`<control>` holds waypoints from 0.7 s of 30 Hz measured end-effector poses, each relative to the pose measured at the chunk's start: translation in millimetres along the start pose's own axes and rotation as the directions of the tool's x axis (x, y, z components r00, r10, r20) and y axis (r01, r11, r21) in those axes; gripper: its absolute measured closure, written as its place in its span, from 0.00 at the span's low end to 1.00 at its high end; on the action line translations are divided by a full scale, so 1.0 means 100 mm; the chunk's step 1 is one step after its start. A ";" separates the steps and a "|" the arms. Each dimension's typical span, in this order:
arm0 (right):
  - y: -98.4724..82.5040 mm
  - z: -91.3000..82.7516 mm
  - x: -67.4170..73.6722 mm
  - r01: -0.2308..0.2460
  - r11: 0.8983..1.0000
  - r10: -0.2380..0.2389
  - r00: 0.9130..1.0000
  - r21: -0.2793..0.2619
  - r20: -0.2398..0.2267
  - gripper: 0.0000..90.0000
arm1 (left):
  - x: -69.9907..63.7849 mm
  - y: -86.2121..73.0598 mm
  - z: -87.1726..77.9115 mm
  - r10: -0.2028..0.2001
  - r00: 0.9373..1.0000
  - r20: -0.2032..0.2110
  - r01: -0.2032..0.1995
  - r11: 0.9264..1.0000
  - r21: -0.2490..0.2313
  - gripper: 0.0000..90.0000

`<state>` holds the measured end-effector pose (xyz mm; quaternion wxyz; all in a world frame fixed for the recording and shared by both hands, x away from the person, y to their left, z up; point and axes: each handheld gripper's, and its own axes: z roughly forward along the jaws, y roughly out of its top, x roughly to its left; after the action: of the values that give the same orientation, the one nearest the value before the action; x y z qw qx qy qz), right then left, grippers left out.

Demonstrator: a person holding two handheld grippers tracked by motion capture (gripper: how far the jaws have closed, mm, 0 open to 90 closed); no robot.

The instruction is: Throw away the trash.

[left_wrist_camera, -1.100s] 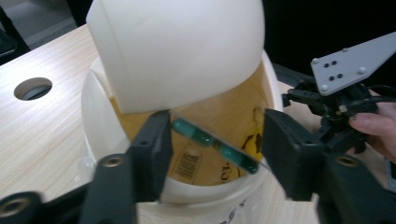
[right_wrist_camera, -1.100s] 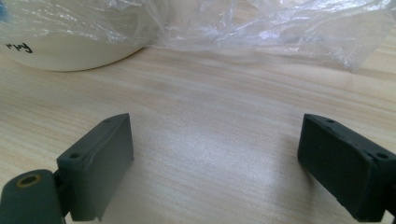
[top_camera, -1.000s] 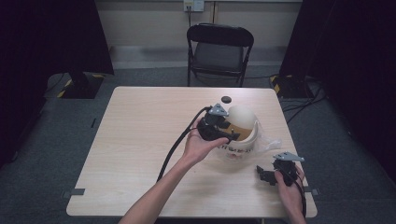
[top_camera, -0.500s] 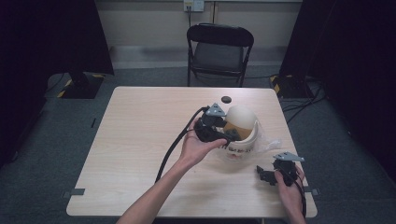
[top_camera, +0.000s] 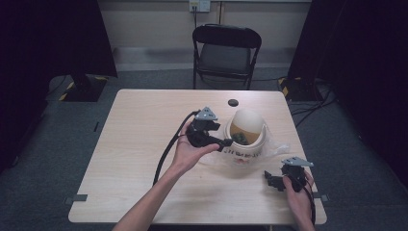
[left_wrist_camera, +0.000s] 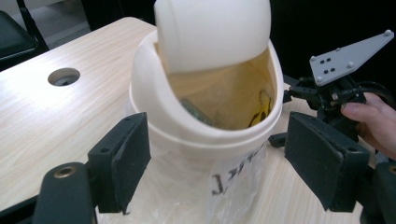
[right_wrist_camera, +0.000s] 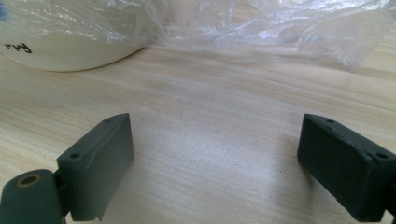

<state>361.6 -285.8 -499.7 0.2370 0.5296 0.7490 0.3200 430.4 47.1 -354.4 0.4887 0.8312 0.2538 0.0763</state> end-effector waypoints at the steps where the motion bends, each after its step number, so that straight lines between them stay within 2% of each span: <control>1: 0.00 0.00 0.00 0.000 1.000 0.000 1.000 0.000 0.000 0.11 | 0.00 0.00 0.00 0.000 1.000 0.000 0.000 1.000 0.000 0.25; 2: 0.00 0.00 0.00 0.000 1.000 0.000 1.000 0.000 0.000 0.11 | 0.03 -0.04 -0.03 -0.002 1.000 -0.018 0.002 1.000 0.012 0.24; 9: 0.00 0.00 0.00 0.000 1.000 0.000 1.000 0.000 0.000 0.11 | 0.13 -0.13 -0.18 -0.017 0.999 -0.051 0.017 1.000 0.006 0.23; 10: 0.00 0.00 0.00 0.000 1.000 0.000 1.000 0.000 0.000 0.11 | 0.16 -0.17 -0.23 -0.018 0.997 -0.070 0.019 1.000 0.018 0.23; 13: 0.00 0.00 0.00 0.000 1.000 0.000 1.000 0.000 0.000 0.11 | 0.21 -0.21 -0.29 -0.026 0.997 -0.079 0.028 0.999 0.023 0.23; 17: 0.00 0.00 0.00 0.000 1.000 0.000 1.000 0.000 0.000 0.11 | 0.30 -0.35 -0.43 -0.029 0.993 -0.111 0.032 0.999 0.022 0.22; 21: 0.00 0.00 0.00 0.000 1.000 0.000 1.000 0.000 0.000 0.11 | 0.36 -0.48 -0.54 -0.052 0.990 -0.128 0.054 0.998 0.016 0.22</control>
<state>361.6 -285.8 -499.7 0.2371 0.5295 0.7490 0.3200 424.4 126.3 -372.2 0.4653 0.8224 0.3072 0.1135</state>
